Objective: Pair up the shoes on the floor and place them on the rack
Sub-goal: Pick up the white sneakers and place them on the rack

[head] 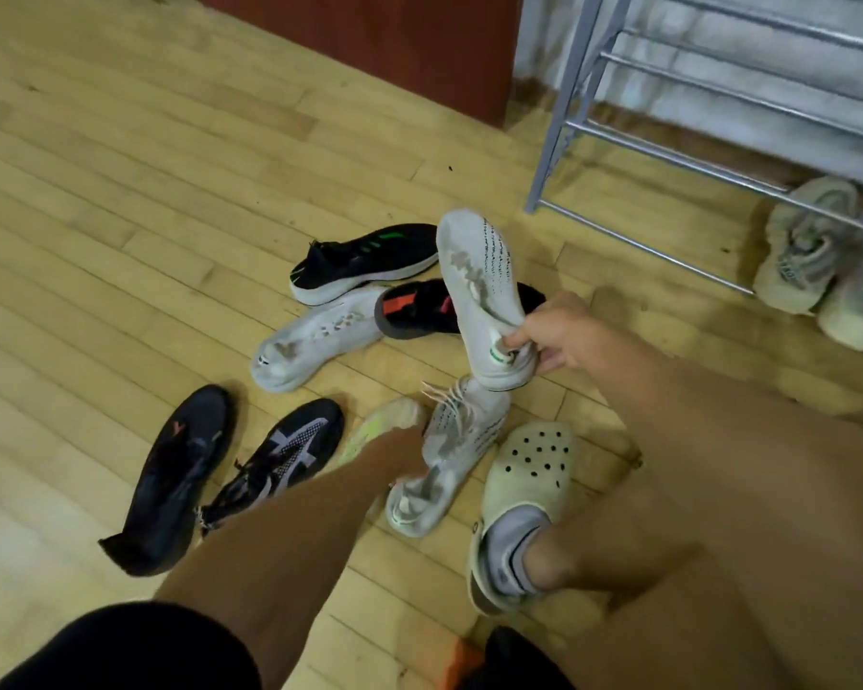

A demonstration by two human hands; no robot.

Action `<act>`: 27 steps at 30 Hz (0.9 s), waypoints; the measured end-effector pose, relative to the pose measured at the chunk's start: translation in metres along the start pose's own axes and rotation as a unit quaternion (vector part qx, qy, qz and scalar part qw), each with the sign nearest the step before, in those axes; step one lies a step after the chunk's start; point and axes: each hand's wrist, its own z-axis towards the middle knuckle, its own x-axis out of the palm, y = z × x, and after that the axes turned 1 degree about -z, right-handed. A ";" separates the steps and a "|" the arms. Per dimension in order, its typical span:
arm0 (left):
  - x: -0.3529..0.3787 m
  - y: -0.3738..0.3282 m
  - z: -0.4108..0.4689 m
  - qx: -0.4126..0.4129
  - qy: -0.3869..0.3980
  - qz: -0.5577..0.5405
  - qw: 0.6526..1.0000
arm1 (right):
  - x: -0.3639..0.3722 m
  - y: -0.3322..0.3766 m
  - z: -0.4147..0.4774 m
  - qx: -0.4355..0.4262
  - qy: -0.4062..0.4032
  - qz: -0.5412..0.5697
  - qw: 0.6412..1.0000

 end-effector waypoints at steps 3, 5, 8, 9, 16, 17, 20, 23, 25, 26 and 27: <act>0.021 0.008 -0.005 -0.030 -0.036 -0.031 0.998 | -0.007 -0.011 -0.007 0.001 0.004 0.006 1.000; 0.035 0.010 -0.009 -0.033 -0.030 -0.090 0.995 | -0.010 -0.016 -0.014 0.003 0.003 0.000 1.000; 0.055 0.007 -0.013 -0.050 -0.056 -0.036 0.997 | -0.014 -0.026 -0.024 0.008 0.000 -0.011 1.000; 0.061 0.006 -0.012 -0.065 -0.079 -0.014 0.995 | -0.016 -0.029 -0.027 0.009 -0.002 -0.011 1.000; 0.093 -0.016 -0.018 -0.097 -0.082 -0.182 0.975 | -0.034 -0.051 -0.052 0.008 -0.011 -0.019 1.000; 0.092 -0.018 -0.019 -0.103 -0.077 -0.219 0.967 | -0.036 -0.054 -0.053 0.006 -0.011 -0.017 1.000; 0.079 -0.013 -0.020 -0.115 -0.055 -0.307 0.943 | -0.044 -0.058 -0.054 0.010 -0.011 -0.008 1.000; 0.051 -0.008 -0.029 -0.115 -0.015 -0.372 0.921 | -0.049 -0.058 -0.054 0.015 -0.009 0.020 1.000; 0.034 -0.006 -0.033 -0.114 0.014 -0.387 0.915 | -0.052 -0.058 -0.054 0.021 -0.014 0.037 0.999; 0.027 -0.005 -0.035 -0.112 0.026 -0.394 0.912 | -0.053 -0.057 -0.054 0.027 -0.017 0.045 0.999; 0.021 -0.005 -0.038 -0.108 0.035 -0.409 0.906 | -0.055 -0.057 -0.054 0.032 -0.020 0.051 0.998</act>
